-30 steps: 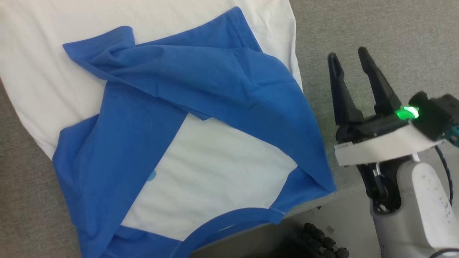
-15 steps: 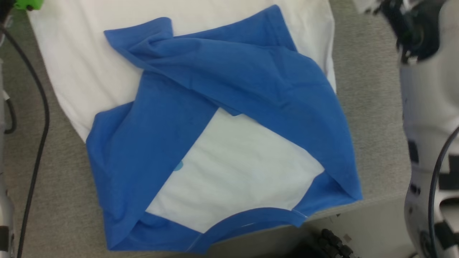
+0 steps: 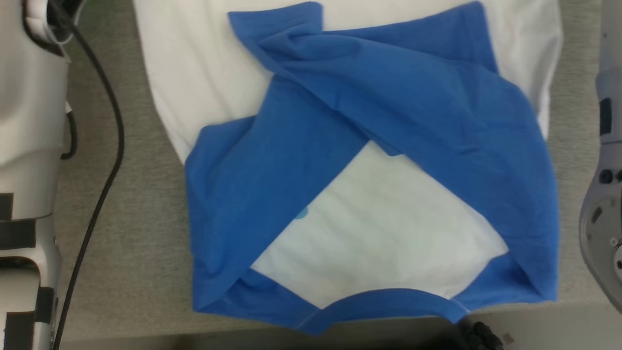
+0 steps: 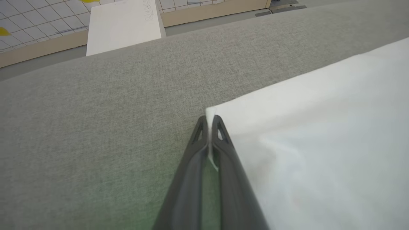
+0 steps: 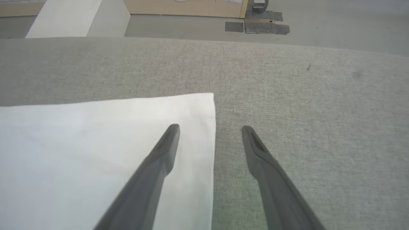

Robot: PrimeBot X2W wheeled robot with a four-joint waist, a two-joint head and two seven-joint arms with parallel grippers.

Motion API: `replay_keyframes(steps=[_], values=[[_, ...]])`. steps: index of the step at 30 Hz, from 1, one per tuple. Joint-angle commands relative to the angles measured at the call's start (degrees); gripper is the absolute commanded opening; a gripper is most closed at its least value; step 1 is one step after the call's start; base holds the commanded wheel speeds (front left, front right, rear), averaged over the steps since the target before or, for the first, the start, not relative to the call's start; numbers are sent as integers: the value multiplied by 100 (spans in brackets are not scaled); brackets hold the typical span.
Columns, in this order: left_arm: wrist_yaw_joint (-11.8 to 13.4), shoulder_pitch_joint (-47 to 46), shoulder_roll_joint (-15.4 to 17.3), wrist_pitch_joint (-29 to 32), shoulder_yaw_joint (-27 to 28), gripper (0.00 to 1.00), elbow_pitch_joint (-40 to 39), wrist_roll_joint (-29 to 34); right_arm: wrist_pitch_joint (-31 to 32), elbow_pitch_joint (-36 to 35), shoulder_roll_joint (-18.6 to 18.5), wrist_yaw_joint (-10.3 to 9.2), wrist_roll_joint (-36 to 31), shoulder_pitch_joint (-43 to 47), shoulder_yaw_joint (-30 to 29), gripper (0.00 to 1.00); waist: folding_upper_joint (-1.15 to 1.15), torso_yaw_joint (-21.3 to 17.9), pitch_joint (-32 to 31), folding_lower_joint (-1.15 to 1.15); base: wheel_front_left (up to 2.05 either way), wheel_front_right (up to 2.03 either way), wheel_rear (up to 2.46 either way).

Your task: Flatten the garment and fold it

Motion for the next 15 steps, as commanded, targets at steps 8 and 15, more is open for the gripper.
replay_keyframes(steps=[8,15], values=[[-74,-248,-159,-268,-142,0,133,-57,808,65,-2,-9,-764,-442,-485,100,0,447,297,0,0,0,0],[-102,-319,-186,-385,-218,0,182,-78,901,-72,-2,-9,-861,-439,-569,0,0,450,394,0,0,0,0]])
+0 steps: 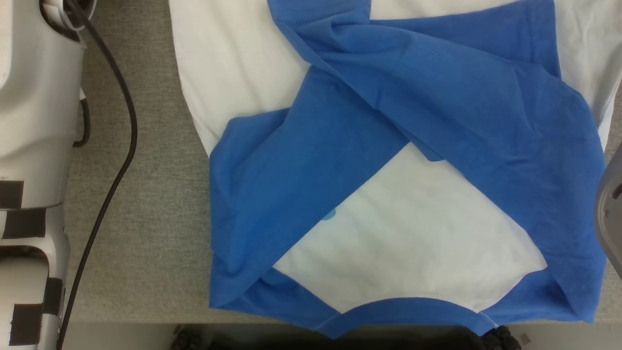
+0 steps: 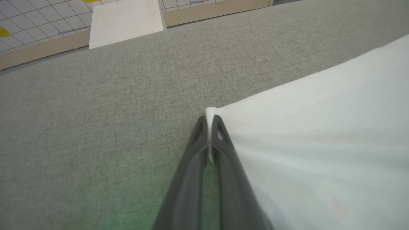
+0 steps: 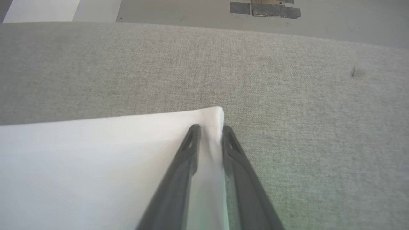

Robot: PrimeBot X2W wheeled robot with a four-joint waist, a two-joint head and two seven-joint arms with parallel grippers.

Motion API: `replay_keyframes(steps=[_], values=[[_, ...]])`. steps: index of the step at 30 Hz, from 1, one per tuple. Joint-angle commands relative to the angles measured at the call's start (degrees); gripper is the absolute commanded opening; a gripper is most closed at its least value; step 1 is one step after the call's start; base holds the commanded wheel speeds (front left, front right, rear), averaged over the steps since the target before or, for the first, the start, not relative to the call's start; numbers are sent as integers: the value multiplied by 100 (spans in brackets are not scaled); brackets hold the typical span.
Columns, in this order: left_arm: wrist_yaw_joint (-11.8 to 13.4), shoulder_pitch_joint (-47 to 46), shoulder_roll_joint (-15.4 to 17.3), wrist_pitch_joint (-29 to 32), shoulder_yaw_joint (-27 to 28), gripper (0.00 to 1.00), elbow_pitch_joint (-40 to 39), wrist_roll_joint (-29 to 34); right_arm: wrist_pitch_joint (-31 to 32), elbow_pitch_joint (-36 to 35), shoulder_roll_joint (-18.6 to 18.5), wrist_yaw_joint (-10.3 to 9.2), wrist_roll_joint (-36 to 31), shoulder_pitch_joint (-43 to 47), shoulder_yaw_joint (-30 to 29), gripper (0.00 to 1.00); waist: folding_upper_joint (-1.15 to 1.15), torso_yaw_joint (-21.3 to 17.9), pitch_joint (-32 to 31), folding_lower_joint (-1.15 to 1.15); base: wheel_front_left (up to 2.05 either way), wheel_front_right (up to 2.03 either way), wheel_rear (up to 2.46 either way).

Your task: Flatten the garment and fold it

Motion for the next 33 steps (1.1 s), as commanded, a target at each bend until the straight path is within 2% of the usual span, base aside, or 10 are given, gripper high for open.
replay_keyframes(steps=[1,8,22,23,26,33], values=[[-23,-56,1,-68,-25,0,78,0,7,48,-3,-9,-48,96,-9,0,0,-26,13,0,0,0,0],[95,-252,54,-764,60,0,115,155,-643,-182,-3,-9,-31,133,-20,0,0,-192,-98,0,0,0,0],[450,-1136,77,-2620,78,0,465,750,-2102,-252,-3,-9,-7,-72,-34,0,0,-544,-371,0,0,0,0],[445,-1088,29,-2820,58,0,647,731,-2393,-162,-3,-9,133,-39,97,0,0,-541,-527,0,0,0,0],[325,-886,20,-2924,10,0,808,649,-2647,-60,-3,-9,363,103,421,0,0,-533,-754,0,0,0,0],[-28,227,172,-3215,-154,0,655,297,-3151,-284,-232,-9,1338,1047,1621,0,0,-469,-1542,0,0,0,0]])
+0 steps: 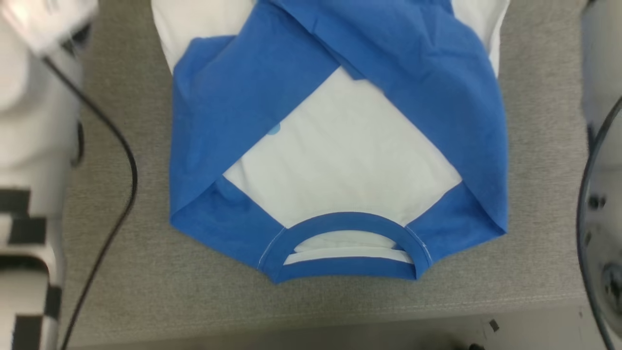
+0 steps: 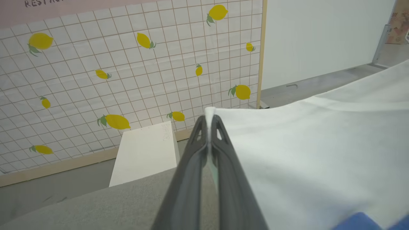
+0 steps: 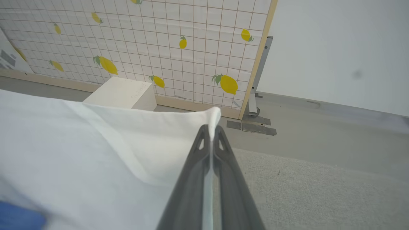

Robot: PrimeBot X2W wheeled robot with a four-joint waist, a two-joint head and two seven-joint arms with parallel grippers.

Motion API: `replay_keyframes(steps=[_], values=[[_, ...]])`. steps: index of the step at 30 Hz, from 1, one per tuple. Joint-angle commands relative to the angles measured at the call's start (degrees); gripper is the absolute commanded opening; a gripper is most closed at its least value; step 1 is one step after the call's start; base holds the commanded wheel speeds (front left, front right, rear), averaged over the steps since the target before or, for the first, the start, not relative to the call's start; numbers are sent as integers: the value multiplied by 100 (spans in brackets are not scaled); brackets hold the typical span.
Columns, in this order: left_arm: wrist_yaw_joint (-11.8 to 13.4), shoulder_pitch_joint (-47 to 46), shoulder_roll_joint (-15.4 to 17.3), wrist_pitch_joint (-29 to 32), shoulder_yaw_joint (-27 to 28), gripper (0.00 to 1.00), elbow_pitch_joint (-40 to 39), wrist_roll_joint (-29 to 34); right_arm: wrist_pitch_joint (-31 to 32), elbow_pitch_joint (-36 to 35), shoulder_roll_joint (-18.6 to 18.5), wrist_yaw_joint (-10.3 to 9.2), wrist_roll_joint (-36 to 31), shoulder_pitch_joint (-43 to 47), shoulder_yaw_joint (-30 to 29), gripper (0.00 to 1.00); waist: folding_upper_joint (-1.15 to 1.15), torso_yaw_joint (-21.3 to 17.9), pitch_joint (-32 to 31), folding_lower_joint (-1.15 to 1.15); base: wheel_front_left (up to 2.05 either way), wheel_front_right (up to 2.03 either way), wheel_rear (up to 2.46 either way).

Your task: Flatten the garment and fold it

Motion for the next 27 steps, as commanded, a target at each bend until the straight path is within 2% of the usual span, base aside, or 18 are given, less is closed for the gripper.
replay_keyframes(steps=[1,7,14,20,27], values=[[-56,360,82,-76,-28,0,-131,-139,-92,-179,-120,-11,274,363,248,0,0,60,-614,0,0,0,0],[-150,1889,307,-59,-208,0,-1022,-683,-21,-1323,-673,-11,1330,1924,1117,0,0,119,-1368,0,0,0,0],[-123,3701,577,112,-367,0,-2189,-1198,367,-2749,-1289,-11,1855,3837,1101,0,0,227,-1904,0,0,0,0],[-1,4982,649,119,-419,0,-2770,-1562,675,-3672,-1314,-11,1926,5211,780,0,0,288,-2107,0,0,0,0],[72,5962,613,-13,-535,0,-2805,-1814,979,-4337,-1127,-11,1657,6427,292,0,0,368,-2295,0,0,0,0]])
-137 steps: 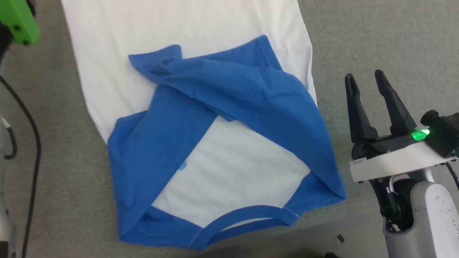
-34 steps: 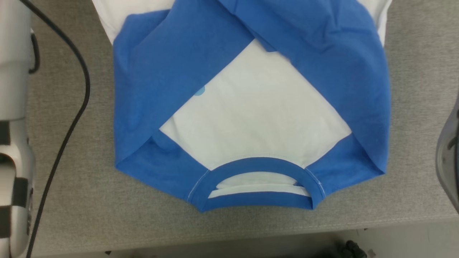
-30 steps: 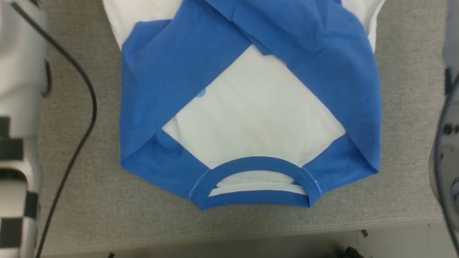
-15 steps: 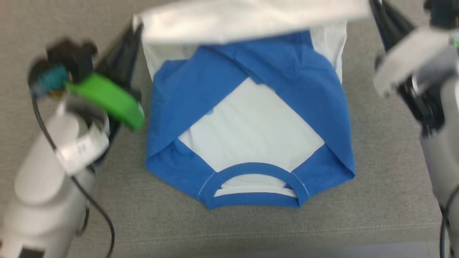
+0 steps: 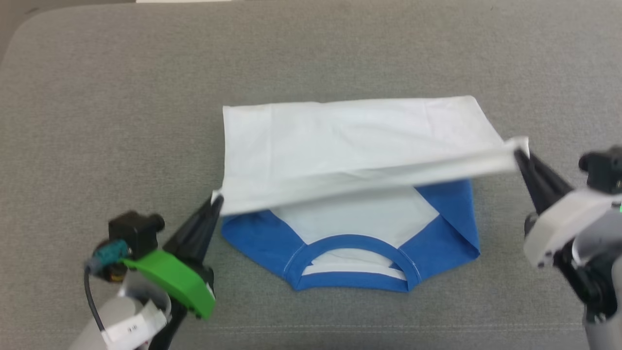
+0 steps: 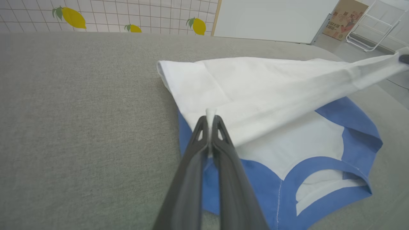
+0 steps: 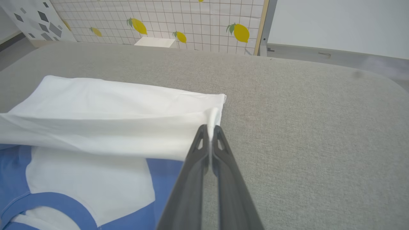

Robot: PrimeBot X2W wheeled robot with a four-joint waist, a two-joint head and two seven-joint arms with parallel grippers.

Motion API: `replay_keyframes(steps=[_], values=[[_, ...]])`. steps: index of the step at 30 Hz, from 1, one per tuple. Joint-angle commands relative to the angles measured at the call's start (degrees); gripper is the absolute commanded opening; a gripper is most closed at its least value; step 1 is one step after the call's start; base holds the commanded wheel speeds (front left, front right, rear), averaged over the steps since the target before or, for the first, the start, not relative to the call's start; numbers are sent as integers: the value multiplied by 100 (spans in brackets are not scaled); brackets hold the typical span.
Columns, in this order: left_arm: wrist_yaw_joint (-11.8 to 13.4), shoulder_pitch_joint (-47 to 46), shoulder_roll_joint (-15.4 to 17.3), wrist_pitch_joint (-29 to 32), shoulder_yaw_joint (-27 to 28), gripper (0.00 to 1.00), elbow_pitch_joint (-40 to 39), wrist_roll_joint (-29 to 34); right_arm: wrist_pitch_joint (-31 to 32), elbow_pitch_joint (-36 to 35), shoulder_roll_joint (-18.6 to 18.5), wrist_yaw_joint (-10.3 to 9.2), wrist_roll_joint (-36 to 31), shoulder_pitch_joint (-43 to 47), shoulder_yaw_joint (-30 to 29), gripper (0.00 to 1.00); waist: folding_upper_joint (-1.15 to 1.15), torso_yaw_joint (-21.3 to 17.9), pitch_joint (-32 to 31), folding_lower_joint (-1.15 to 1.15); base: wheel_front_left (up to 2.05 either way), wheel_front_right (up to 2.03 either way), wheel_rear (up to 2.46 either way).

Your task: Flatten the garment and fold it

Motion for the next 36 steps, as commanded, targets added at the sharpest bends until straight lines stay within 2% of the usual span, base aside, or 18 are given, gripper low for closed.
replay_keyframes(steps=[1,10,18,19,20,21,28,36], values=[[8,171,8,-52,-39,0,47,-30,60,-119,74,-11,-87,244,-75,0,0,71,-92,1,0,0,0],[-24,536,-122,-169,-301,0,543,-48,236,-164,377,-11,-331,1164,-282,0,0,140,-165,1,0,0,0],[-76,455,-303,-246,-505,0,1181,-24,240,415,570,-11,-434,1371,-110,0,0,112,-166,1,0,0,0],[-71,438,-329,-243,-514,7,1266,-34,243,499,595,-11,-441,1368,-85,33,0,103,-172,1,0,0,0],[-67,425,-351,-246,-515,55,1323,-44,249,557,619,-11,-440,1368,-76,94,0,100,-179,1,0,0,0],[-69,413,-381,-252,-516,100,1390,-69,258,623,647,-11,-437,1368,-80,100,0,98,-190,1,0,0,0],[55,506,-524,-482,-398,100,1622,-204,145,646,859,-11,-416,1564,-345,100,0,119,-399,1,0,0,0],[582,659,-698,-937,316,100,1278,-2,-285,56,1226,-11,-184,1760,-783,100,0,169,-680,1,0,0,0]])
